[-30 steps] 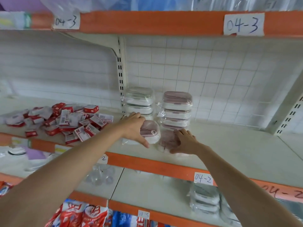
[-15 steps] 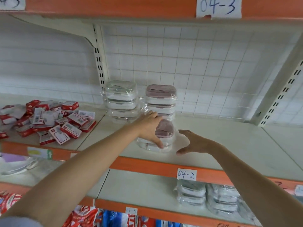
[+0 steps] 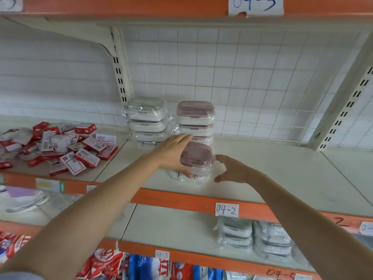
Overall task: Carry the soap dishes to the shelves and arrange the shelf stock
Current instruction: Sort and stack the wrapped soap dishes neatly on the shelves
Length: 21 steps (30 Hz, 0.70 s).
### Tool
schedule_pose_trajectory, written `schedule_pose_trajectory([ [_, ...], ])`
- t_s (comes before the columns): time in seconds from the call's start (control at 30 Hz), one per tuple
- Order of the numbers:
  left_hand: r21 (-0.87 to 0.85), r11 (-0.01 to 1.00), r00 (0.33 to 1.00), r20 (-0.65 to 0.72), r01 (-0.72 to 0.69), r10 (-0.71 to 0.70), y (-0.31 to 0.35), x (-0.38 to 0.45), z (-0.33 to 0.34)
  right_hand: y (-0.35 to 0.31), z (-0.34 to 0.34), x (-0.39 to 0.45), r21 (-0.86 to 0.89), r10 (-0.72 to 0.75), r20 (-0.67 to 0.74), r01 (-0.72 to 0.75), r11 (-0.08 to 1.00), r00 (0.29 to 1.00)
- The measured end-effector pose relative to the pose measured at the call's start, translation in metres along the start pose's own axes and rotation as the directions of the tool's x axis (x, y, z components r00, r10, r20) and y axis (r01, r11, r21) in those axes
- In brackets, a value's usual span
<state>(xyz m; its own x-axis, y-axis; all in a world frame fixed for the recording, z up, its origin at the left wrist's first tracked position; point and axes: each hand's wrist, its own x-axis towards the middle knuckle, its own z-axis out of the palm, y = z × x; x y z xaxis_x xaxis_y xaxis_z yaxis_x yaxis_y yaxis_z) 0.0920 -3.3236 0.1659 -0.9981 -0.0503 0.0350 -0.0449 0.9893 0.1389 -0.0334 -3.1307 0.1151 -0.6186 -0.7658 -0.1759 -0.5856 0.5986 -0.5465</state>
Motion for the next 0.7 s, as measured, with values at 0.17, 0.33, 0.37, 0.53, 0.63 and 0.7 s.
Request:
schedule_pose_trajectory([
  [0.17,-0.191,0.964,0.983,0.026,0.186,-0.184,-0.034,-0.019,0.007,-0.009,-0.01,-0.008,0.112,-0.049,0.032,0.045,0.993,0.998],
  [0.33,-0.477,0.829,0.955,0.1,0.291,-0.278,-0.035,-0.014,0.027,-0.026,0.0,-0.004,0.133,-0.106,-0.107,0.119,0.984,0.989],
  [0.37,-0.492,0.823,0.956,0.084,0.285,-0.281,-0.034,-0.013,0.029,-0.027,0.001,-0.002,0.137,-0.101,-0.113,0.116,0.984,0.988],
  [0.53,-0.484,0.833,0.956,0.026,0.268,-0.292,-0.031,-0.015,0.029,-0.03,-0.007,0.006,0.213,-0.058,-0.027,0.062,0.975,0.998],
  [0.63,-0.476,0.833,0.952,0.032,0.282,-0.304,-0.028,-0.015,0.03,-0.035,-0.013,0.007,0.203,-0.057,0.042,0.047,0.978,0.997],
  [0.7,-0.467,0.839,0.953,0.026,0.28,-0.303,-0.025,-0.015,0.031,-0.039,-0.014,0.006,0.181,-0.046,0.056,0.035,0.983,0.997],
])
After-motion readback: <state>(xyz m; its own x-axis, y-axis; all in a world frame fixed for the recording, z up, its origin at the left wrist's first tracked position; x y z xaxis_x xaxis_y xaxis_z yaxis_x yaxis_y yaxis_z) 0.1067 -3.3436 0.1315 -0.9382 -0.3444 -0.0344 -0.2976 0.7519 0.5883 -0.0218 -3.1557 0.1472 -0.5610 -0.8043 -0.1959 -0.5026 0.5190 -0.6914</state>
